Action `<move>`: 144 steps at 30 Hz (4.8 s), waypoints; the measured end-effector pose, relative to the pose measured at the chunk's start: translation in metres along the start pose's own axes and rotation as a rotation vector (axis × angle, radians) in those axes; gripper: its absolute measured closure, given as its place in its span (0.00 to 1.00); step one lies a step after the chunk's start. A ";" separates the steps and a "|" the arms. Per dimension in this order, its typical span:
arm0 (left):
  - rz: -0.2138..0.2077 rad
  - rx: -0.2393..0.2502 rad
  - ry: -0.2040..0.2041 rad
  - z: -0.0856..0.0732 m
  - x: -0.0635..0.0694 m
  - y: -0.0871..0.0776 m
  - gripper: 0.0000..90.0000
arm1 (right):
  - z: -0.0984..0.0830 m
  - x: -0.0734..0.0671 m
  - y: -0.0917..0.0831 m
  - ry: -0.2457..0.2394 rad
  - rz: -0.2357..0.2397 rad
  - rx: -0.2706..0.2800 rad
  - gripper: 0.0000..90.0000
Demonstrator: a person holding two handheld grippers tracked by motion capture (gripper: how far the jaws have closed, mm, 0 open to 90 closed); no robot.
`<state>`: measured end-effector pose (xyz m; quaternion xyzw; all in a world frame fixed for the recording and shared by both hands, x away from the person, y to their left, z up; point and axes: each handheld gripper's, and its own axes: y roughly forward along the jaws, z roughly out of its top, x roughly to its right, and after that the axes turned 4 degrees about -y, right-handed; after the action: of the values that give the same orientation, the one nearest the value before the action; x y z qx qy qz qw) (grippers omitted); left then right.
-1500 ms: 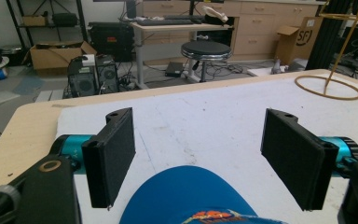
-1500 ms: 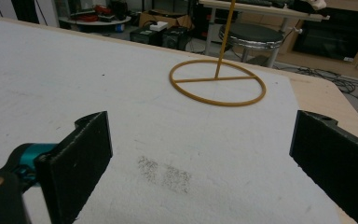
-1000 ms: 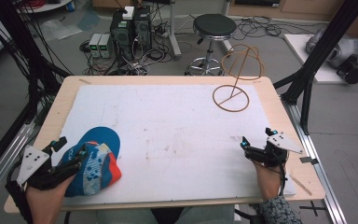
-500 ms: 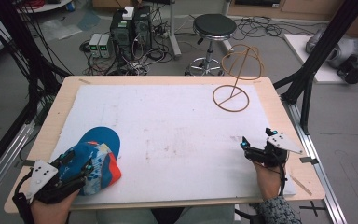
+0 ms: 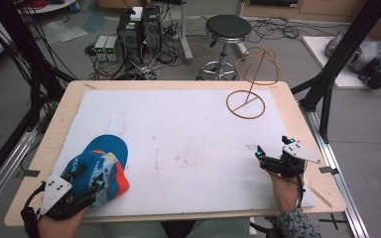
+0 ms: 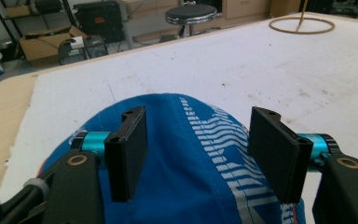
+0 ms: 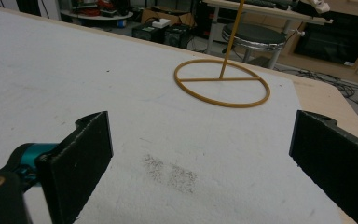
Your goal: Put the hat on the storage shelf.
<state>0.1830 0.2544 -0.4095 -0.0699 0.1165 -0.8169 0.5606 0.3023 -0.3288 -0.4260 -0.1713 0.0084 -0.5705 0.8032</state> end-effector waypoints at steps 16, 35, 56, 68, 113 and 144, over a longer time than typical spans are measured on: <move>-0.009 -0.019 -0.012 -0.003 -0.003 -0.001 0.68 | 0.000 -0.001 0.000 -0.006 0.003 -0.006 0.05; -0.058 -0.002 -0.054 0.008 -0.011 0.002 0.98 | 0.000 -0.001 -0.001 -0.011 0.004 -0.006 0.05; -0.117 0.073 -0.111 0.075 -0.015 0.032 0.98 | -0.002 0.001 -0.003 0.011 0.012 -0.008 0.06; -0.182 0.102 -0.120 0.125 -0.008 0.071 0.98 | -0.003 0.001 -0.003 0.009 0.024 -0.007 0.06; -0.261 0.172 -0.019 0.313 0.048 0.254 0.98 | -0.016 0.012 -0.019 0.038 0.021 -0.027 0.06; -0.309 0.160 0.005 0.378 0.126 0.369 0.98 | -0.010 0.002 -0.007 0.016 0.084 -0.028 0.06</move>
<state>0.5622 -0.0324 -0.1470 -0.0400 0.0405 -0.9001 0.4319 0.2945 -0.3353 -0.4334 -0.1777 0.0299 -0.5374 0.8239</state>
